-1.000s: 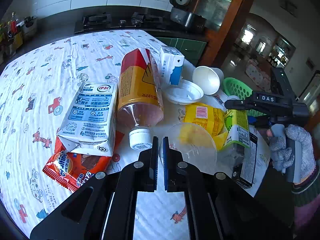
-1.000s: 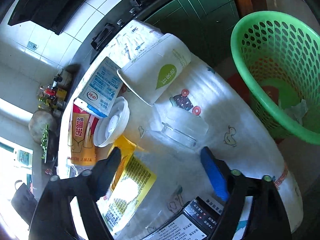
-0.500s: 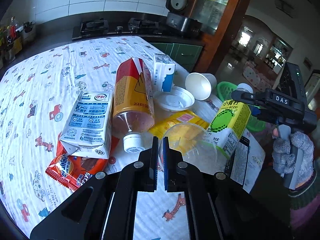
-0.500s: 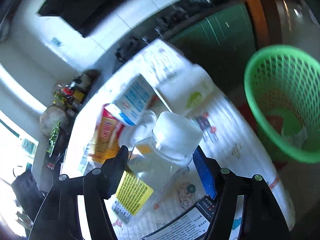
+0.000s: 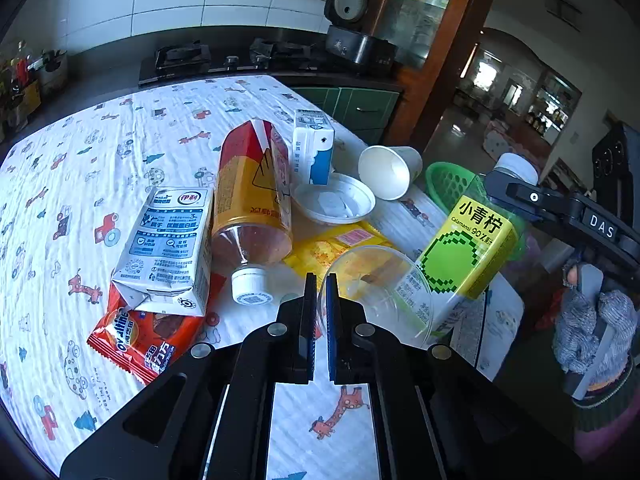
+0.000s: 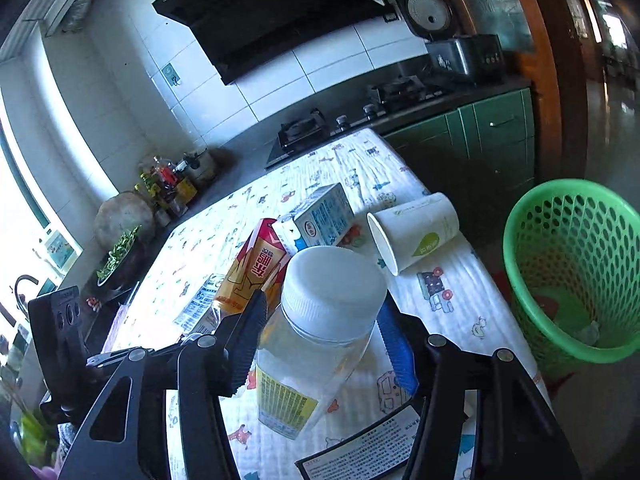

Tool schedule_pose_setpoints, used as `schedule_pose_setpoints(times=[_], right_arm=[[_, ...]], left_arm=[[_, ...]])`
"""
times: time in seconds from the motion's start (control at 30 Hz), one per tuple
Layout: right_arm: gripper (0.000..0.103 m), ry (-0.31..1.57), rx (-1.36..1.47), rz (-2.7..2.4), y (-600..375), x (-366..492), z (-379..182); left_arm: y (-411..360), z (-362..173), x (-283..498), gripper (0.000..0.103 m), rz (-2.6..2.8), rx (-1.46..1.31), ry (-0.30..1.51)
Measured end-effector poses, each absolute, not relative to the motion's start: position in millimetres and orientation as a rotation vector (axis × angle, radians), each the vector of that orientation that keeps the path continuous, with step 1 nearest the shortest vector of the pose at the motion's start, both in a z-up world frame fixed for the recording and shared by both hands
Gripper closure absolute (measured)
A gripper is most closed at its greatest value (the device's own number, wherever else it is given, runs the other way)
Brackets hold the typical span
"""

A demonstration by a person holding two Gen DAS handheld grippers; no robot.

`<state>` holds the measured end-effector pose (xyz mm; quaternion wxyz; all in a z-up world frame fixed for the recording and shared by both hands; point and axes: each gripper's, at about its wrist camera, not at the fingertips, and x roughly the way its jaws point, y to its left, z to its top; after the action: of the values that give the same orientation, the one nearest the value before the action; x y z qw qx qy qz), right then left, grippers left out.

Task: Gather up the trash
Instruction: 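Carry the cup and bottle over the green basket and release both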

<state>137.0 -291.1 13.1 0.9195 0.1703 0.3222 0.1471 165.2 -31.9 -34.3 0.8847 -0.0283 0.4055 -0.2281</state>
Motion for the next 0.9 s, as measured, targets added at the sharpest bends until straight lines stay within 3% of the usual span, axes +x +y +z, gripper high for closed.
schedule_pose_setpoints(times=[0.9], right_arm=[[0.05,0.539,0.25,0.152,-340,133,64]], left_arm=[[-62,3,179,0.1,-0.564,-0.068,0.79]])
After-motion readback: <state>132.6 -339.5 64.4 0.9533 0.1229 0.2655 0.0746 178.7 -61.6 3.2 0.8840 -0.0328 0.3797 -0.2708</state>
